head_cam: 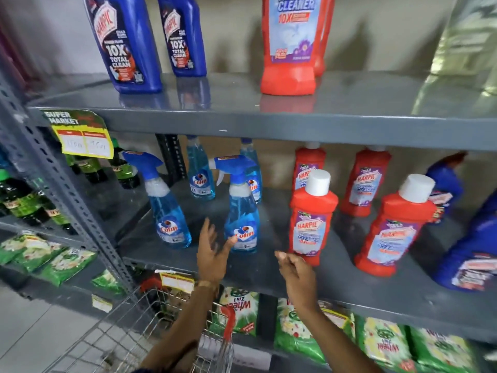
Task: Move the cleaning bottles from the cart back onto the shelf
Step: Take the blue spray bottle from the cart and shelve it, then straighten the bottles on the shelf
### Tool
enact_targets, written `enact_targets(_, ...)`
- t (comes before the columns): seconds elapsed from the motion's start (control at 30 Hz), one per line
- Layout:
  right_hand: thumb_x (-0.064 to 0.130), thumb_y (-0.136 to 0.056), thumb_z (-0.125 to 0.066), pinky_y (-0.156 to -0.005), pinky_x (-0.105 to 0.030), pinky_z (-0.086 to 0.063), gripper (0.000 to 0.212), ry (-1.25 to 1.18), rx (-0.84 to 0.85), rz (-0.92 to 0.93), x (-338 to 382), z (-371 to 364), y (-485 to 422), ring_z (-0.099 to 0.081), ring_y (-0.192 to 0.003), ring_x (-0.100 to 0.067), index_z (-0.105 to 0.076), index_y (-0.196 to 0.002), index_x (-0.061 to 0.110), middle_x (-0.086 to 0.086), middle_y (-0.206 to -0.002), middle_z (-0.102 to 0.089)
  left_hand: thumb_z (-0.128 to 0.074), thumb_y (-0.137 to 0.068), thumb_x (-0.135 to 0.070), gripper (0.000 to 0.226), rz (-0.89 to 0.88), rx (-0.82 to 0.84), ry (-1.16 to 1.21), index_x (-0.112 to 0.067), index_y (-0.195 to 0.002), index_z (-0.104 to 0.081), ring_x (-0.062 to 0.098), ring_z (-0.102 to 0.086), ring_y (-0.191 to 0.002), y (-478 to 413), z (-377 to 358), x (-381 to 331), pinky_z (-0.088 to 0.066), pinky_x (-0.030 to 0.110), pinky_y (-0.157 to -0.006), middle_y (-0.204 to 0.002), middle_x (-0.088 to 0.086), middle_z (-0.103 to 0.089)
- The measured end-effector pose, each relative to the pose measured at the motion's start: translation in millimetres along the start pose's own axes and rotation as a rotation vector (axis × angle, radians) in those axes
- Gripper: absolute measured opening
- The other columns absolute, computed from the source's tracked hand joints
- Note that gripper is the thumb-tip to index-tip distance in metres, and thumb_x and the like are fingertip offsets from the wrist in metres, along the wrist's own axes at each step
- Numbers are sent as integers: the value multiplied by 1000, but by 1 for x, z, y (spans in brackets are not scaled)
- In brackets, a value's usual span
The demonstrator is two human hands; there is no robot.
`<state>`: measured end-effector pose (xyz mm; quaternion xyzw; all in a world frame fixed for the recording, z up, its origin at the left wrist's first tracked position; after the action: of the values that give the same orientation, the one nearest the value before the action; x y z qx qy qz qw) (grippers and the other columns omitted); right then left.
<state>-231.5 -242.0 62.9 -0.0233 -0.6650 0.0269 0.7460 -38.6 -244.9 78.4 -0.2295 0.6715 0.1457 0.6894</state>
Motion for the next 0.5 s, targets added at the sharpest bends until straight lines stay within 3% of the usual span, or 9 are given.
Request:
enact_targets(0.03, 32, -90, -55, -87, -36, -56, 20, -34, -53, -13, -7, 16, 12, -70, -94, -14, -72, -95, 21, -6, -99, -75, -76, -74, -2, 92, -9, -26, -1, -18, -147, -24, 22, -36, -138, 7, -4, 5, -34, 39, -111, -150, 14, -36)
enact_targets(0.1, 34, -88, -60, -76, -20, -55, 13, -28, -206, 30, -15, 46, 30, -69, -80, -6, -69, -81, 27, -6, -86, -74, -85, -63, -6, 109, -49, -45, -53, -18, -149, -18, 17, -32, -140, 13, -16, 12, -33, 32, -110, -153, 11, -30)
enact_targets(0.17, 22, -85, -68, -75, -12, -49, 10, 7, -462, 86, -18, 77, 34, -62, -81, -9, -62, -84, 29, -14, -93, -65, -92, -51, -21, 125, -79, -62, -180, -17, -149, -14, 16, -34, -137, 11, -31, 14, -34, 33, -111, -152, 9, -28)
enact_targets(0.23, 17, -77, -77, -91, -31, -47, 33, 48, -693, 77, -18, 105, 28, -55, -102, -25, -56, -103, 22, -12, -108, -52, -95, -43, -29, 135, -74, -116, -266, -11, -148, -11, 26, -37, -135, 6, -47, 13, -33, 43, -113, -148, 17, -32)
enact_targets(0.3, 24, -66, -86, -104, -48, -32, 75, 168, -821, 15, -17, 127, 13, -42, -120, -41, -45, -126, 6, -21, -123, -46, -95, -39, -28, 137, -53, -202, -308, -5, -147, -14, 37, -39, -131, 2, -58, 15, -34, 49, -110, -143, 25, -38)
enact_targets(0.4, 30, -52, -92, -111, -51, -24, 116, 254, -796, -114, -12, 149, -10, -31, -133, -43, -27, -141, -3, -31, -141, -37, -94, -45, -23, 129, -82, -242, -311, -5, -146, -15, 41, -43, -125, -1, -67, 23, -39, 52, -107, -138, 28, -41)
enact_targets(0.5, 25, -48, -94, -108, -47, -36, 111, 240, -666, -88, -14, 156, -29, -46, -125, -37, -34, -136, -4, -27, -134, -50, -90, -52, -18, 126, -77, -225, -282, -9, -147, -9, 39, -43, -125, -2, -69, 26, -38, 49, -109, -138, 26, -38)
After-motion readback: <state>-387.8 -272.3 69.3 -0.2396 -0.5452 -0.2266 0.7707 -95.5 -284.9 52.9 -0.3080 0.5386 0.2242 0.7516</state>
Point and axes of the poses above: each hand's wrist, its own y-axis away from the middle knuckle, its own z-axis out of the back of the hand, x = y × z, the point moved 1 cm from there along -y, towards the middle knuckle
